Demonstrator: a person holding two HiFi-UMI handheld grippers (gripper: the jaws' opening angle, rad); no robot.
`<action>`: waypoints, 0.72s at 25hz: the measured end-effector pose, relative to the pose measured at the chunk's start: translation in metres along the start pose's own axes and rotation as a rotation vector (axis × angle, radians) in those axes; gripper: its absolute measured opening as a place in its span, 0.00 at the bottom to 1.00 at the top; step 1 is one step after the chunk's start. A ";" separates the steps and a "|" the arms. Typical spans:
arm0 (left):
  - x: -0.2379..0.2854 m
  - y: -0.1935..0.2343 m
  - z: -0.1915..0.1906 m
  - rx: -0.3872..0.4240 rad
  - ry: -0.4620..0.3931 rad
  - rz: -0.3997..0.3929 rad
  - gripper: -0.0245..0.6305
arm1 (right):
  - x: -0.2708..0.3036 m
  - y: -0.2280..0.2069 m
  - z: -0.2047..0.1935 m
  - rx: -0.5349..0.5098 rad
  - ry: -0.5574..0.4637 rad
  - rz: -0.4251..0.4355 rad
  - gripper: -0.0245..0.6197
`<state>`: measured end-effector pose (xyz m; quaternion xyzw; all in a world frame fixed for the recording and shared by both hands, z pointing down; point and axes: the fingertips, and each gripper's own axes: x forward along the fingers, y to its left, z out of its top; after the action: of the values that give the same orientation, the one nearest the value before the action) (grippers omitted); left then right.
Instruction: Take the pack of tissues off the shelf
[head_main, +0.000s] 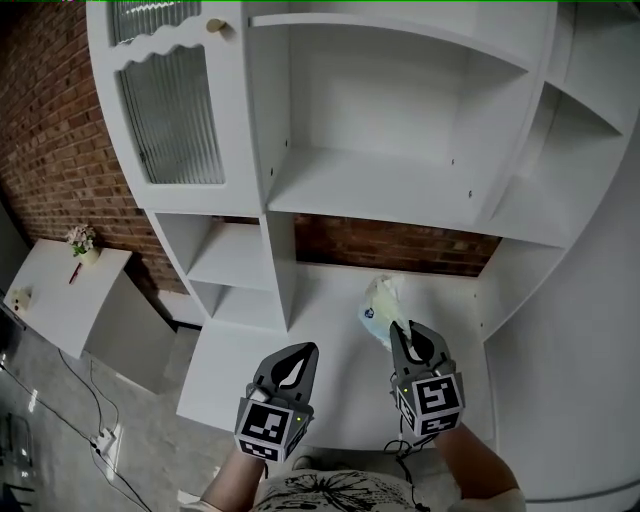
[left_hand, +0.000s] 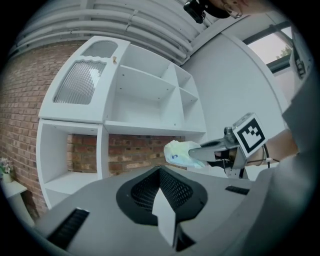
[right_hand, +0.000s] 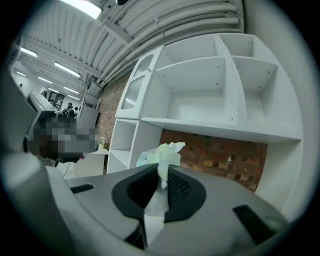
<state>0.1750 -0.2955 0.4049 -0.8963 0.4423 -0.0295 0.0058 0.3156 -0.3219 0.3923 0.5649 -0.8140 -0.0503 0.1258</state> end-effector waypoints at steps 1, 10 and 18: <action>-0.001 -0.001 -0.003 -0.002 0.002 0.002 0.06 | -0.005 0.002 -0.013 0.022 0.003 0.002 0.08; -0.002 -0.005 -0.027 -0.002 0.054 -0.009 0.06 | -0.034 0.015 -0.072 0.129 0.015 -0.021 0.08; 0.007 -0.006 -0.027 0.007 0.061 -0.029 0.06 | -0.028 0.010 -0.061 0.096 -0.005 -0.020 0.07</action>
<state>0.1823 -0.2969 0.4326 -0.9013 0.4291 -0.0587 -0.0051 0.3313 -0.2885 0.4488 0.5783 -0.8101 -0.0138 0.0960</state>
